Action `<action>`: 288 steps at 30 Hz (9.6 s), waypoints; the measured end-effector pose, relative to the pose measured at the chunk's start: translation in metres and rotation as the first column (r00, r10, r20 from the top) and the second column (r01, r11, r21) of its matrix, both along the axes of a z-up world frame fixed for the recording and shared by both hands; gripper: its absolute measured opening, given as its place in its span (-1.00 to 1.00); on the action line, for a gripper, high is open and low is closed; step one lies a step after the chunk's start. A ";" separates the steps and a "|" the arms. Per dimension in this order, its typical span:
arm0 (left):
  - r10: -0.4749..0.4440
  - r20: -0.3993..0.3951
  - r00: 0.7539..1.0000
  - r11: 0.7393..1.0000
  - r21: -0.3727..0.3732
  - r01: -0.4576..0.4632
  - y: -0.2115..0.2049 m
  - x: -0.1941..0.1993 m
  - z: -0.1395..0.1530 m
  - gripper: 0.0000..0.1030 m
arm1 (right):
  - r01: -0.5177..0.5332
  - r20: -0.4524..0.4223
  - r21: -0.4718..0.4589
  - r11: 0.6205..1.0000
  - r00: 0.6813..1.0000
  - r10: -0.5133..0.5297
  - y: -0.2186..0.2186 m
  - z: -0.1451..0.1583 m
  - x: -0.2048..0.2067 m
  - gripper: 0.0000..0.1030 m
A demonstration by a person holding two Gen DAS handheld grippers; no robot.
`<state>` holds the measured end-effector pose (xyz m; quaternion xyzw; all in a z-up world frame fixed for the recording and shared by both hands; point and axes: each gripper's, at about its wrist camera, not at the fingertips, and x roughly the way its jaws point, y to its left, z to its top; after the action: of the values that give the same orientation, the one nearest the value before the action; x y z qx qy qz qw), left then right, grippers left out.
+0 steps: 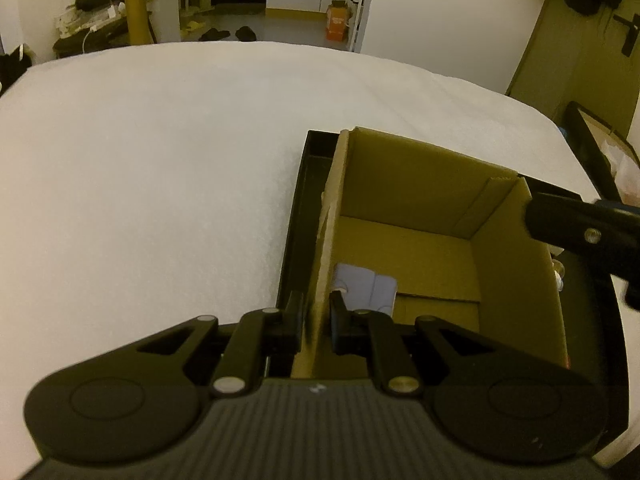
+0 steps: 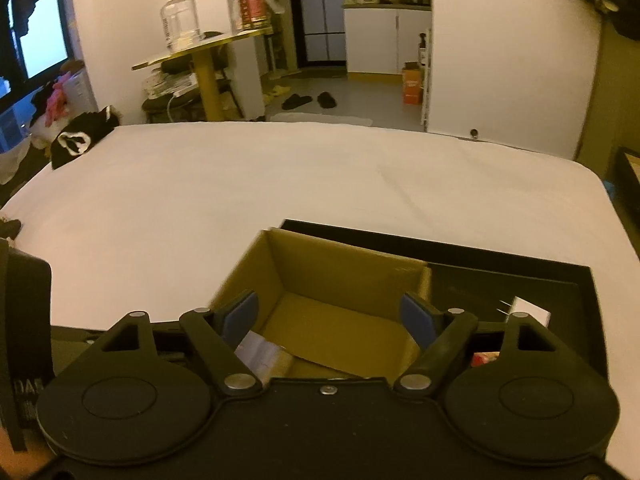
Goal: Organize rigid objects
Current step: 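Release the lavender sofa into the box with the right gripper, then move the right gripper to the pink dinosaur figure and grasp it, then lift the pink dinosaur with the right gripper toward the box, then open the right gripper to drop the pink dinosaur into the box, then move the right gripper to the brown-haired doll figure and grasp it, then carry the doll figure with the right gripper over the box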
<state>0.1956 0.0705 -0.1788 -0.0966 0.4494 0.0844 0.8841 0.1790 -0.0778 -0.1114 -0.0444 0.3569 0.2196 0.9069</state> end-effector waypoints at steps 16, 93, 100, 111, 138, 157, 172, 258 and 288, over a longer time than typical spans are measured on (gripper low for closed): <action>-0.022 -0.018 1.000 0.994 0.107 0.024 -0.018 -0.002 0.010 -0.77 | 0.137 -0.050 0.075 0.988 0.990 -0.133 -0.072 -0.020 -0.012 0.56; 0.017 -0.155 0.988 0.955 0.295 0.030 -0.054 0.015 0.012 0.46 | 0.267 -0.114 0.082 0.960 0.960 -0.257 -0.118 -0.062 0.000 -0.15; 0.052 -0.109 0.993 0.973 0.230 -0.026 -0.037 0.007 0.020 0.46 | 0.261 -0.073 0.074 0.962 0.964 -0.256 -0.102 -0.044 -0.001 -0.15; 0.038 -0.019 0.999 0.985 0.168 -0.034 -0.029 0.003 0.021 0.44 | 0.191 -0.017 0.035 0.981 0.981 -0.191 -0.066 -0.023 0.001 -0.15; 0.027 -0.038 0.999 0.998 -0.055 -0.029 0.002 0.000 0.006 -0.72 | -0.104 0.063 -0.192 0.976 0.991 0.118 0.043 -0.008 0.004 -0.14; 0.035 -0.026 0.999 0.995 -0.097 -0.037 0.014 -0.001 0.002 -0.77 | -0.185 0.111 -0.284 0.941 0.968 0.223 0.061 0.001 0.002 0.33; 0.025 -0.018 1.000 0.999 -0.036 -0.025 -0.001 -0.007 0.011 -0.77 | -0.093 0.053 -0.208 0.974 0.993 0.106 0.003 -0.002 -0.005 0.36; 0.032 -0.195 0.980 0.906 0.421 0.054 -0.067 0.024 0.010 0.46 | 0.320 -0.016 0.091 0.943 0.947 -0.320 -0.135 -0.062 0.040 0.20; 0.048 -0.104 0.993 0.971 0.236 -0.023 -0.025 0.012 0.005 0.46 | 0.188 -0.038 -0.140 0.972 0.980 -0.195 -0.070 -0.063 0.043 -0.60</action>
<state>0.2075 0.0455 -0.1739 0.0054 0.4822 0.1580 0.8617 0.2225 -0.1477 -0.1744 -0.0656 0.3969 0.1073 0.9092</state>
